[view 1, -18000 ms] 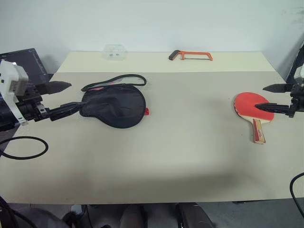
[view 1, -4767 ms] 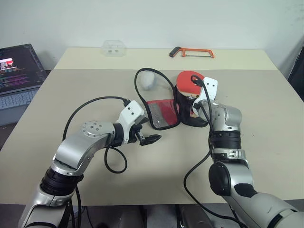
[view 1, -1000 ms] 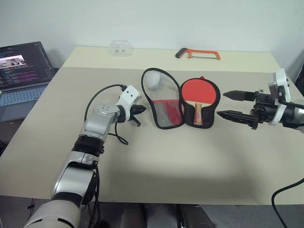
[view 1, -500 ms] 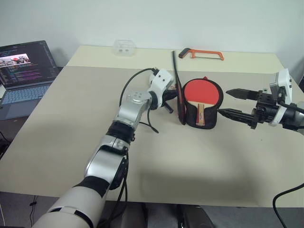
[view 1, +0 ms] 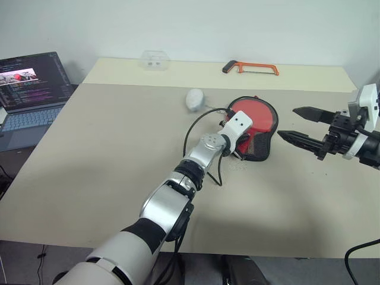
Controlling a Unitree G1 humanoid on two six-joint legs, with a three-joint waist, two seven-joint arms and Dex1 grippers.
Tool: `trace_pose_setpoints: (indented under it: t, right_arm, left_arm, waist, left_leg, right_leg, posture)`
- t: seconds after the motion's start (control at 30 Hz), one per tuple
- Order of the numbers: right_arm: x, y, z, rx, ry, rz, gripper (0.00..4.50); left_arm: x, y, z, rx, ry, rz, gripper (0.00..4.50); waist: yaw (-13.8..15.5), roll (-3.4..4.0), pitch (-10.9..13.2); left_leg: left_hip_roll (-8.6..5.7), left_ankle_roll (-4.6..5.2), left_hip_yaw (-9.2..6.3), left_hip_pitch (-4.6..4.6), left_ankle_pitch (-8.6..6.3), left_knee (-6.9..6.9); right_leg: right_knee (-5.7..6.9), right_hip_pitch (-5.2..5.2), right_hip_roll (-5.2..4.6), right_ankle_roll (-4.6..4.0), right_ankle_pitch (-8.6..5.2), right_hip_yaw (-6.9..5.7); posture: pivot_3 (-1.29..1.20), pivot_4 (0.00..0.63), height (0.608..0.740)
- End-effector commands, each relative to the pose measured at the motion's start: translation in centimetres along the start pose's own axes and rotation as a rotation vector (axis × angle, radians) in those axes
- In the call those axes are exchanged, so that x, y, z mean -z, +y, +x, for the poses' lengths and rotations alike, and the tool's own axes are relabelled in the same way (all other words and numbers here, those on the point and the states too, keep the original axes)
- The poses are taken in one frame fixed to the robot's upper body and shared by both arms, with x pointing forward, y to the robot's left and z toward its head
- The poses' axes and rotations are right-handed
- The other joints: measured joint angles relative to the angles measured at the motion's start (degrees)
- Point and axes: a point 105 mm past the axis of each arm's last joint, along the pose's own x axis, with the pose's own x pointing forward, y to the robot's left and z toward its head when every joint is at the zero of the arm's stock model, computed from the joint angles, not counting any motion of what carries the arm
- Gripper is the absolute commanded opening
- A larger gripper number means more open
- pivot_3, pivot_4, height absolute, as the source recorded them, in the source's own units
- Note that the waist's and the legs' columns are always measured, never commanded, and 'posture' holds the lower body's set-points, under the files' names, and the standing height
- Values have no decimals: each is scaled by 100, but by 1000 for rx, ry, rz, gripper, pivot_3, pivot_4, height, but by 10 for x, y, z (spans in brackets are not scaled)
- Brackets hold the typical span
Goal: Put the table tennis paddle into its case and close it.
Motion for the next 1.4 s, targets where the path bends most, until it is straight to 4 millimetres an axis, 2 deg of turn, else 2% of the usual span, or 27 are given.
trace_pose_setpoints:
  t: [0.03,0.1,0.13,0.2,0.33,0.5,0.53,0.63,0.77,0.87,0.97,1.13,1.4]
  right_arm:
    - [-1,-7,-3,74,-26,81,4500]
    - [17,-22,2,186,-26,237,4500]
    - [22,-25,4,215,-24,284,4500]
    - [37,-26,9,248,-32,430,4500]
    - [69,-24,20,308,-11,692,4500]
    - [91,-41,15,434,-29,895,4500]
    - [97,-43,14,453,-25,931,4500]
    - [107,-43,15,468,-35,1025,4500]
    - [122,-37,19,471,-26,1115,4500]
    - [130,-33,23,468,-6,1144,4500]
    - [136,-23,36,432,7,1187,4500]
    - [138,-14,53,399,14,1214,4500]
    - [123,-8,82,307,-24,1232,4500]
  left_arm:
    - [-53,29,-17,-1,-190,-6,29]
    - [-74,41,-43,86,-288,-7,372]
    - [-78,43,-52,115,-309,-4,536]
    - [-78,44,-75,187,-320,23,1205]
    - [-59,46,-132,300,-276,41,2631]
    - [-42,48,-163,316,-222,-14,4351]
    - [-35,48,-170,316,-199,-17,4466]
    - [-20,43,-181,312,-147,-23,4466]
    - [-6,38,-185,271,-99,25,4466]
    - [-5,30,-187,294,-94,27,4466]
    - [0,30,-189,266,-80,29,4466]
    - [2,29,-193,247,-70,23,4466]
    - [7,30,-196,211,-51,15,4466]
  waist:
    - [-5,0,0]
    - [-24,0,0]
    - [-27,1,0]
    - [-18,12,-7]
    - [-36,48,-27]
    - [18,46,-27]
    - [20,45,-28]
    - [0,46,-30]
    - [-5,45,-30]
    - [-5,46,-30]
    - [-7,38,-38]
    - [-107,27,-53]
    - [-231,18,-62]
  left_leg:
    - [0,0,0,0,0,0]
    - [9,-7,2,3,4,-4]
    - [17,-13,2,3,7,-4]
    - [29,-19,7,10,11,-6]
    - [45,-22,11,17,12,-13]
    - [40,-13,2,12,15,7]
    - [38,-7,1,12,18,8]
    - [33,-5,2,15,18,6]
    - [32,-5,0,17,18,0]
    - [29,-4,2,17,18,-1]
    - [29,-4,2,17,17,-1]
    - [32,-3,3,22,17,-6]
    - [33,-4,7,30,17,-12]
  right_leg:
    - [0,0,0,0,0,0]
    - [1,0,3,0,0,0]
    - [4,-2,5,0,0,1]
    - [8,-2,5,-1,0,1]
    - [7,-3,3,-4,-2,3]
    - [19,2,-5,-4,-2,-3]
    - [19,6,-11,-3,-1,-5]
    - [18,10,-8,-1,0,-3]
    - [17,8,1,-2,0,-2]
    - [17,8,0,-2,0,0]
    - [15,8,1,-2,0,0]
    - [16,8,6,-3,0,2]
    - [17,9,7,-4,1,7]
  posture:
    - [0,150,740]
    - [0,150,740]
    - [0,150,740]
    - [0,150,740]
    - [0,150,740]
    - [0,150,740]
    - [0,150,740]
    - [0,150,740]
    - [0,150,740]
    - [0,150,740]
    - [0,150,740]
    - [0,150,740]
    - [0,150,740]
